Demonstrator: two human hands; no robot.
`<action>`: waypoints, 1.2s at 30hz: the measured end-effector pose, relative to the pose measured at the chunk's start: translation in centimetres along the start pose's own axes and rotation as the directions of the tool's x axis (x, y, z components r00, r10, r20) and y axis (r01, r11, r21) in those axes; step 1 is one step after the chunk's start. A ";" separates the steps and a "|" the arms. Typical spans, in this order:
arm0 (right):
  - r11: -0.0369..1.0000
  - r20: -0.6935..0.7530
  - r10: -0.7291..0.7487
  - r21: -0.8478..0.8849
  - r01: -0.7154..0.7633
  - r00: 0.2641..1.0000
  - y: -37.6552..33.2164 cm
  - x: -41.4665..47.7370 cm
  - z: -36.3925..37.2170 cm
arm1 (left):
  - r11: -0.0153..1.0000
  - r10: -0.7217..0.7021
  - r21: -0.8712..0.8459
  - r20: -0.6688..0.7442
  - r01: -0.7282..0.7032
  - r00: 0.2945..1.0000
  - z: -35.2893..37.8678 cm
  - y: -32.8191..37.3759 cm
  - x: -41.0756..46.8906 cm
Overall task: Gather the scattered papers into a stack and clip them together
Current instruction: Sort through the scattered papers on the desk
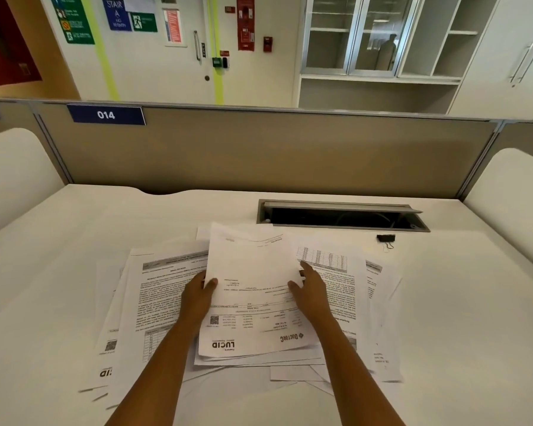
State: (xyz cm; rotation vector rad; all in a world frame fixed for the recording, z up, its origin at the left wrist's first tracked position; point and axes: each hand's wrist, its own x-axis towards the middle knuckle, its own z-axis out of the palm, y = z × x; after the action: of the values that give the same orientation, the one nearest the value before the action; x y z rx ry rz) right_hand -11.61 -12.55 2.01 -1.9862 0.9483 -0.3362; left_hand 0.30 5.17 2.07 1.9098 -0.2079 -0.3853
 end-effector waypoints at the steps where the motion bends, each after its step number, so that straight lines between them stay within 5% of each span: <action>1: 1.000 -0.039 -0.011 0.007 0.011 0.999 0.2 -0.1 -0.4 | 0.999 -0.002 -0.051 0.010 0.002 1.000 0.0 0.1 -0.1; 4: 0.995 -0.112 0.025 0.096 -0.014 0.993 1.1 -0.4 -1.9 | 0.982 0.013 -0.188 0.057 -0.002 0.998 0.0 1.2 -0.4; 7: 0.977 -0.028 0.044 0.211 -0.037 0.999 2.1 -0.6 -3.2 | 0.961 0.030 -0.276 0.086 -0.005 0.996 0.6 2.6 -0.7; 14: 0.924 -0.114 0.011 0.380 0.034 0.993 4.2 -1.4 -4.4 | 0.948 0.057 -0.315 0.021 -0.048 0.998 1.3 3.9 0.1; 16: 0.917 -0.172 0.024 0.397 0.047 0.985 5.1 -1.6 -5.0 | 0.972 0.098 -0.200 -0.136 -0.124 0.986 0.1 2.9 0.8; 18: 0.916 -0.208 0.040 0.399 0.047 0.977 6.2 -1.7 -5.6 | 0.986 0.161 0.095 -0.300 -0.138 0.940 -1.8 1.0 1.5; 23: 0.924 -0.202 0.028 0.379 0.052 0.979 7.3 -1.8 -5.9 | 0.847 0.077 0.500 -0.454 0.183 0.887 -6.6 -3.0 2.4; 31: 0.957 -0.194 -0.022 0.281 0.077 0.981 7.3 -1.9 -5.7 | 0.837 -0.166 0.426 -0.402 0.344 0.900 -10.9 -3.4 3.3; 36: 0.963 -0.211 -0.027 0.258 0.082 0.977 7.2 -2.1 -5.6 | 0.912 -0.210 0.290 -0.276 0.289 0.938 -12.4 -2.7 3.3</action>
State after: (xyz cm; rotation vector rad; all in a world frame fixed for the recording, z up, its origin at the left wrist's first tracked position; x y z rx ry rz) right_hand -19.68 -16.73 -0.40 -1.7565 0.9241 -0.6765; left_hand 7.79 15.95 3.05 2.3017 0.1483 -0.2997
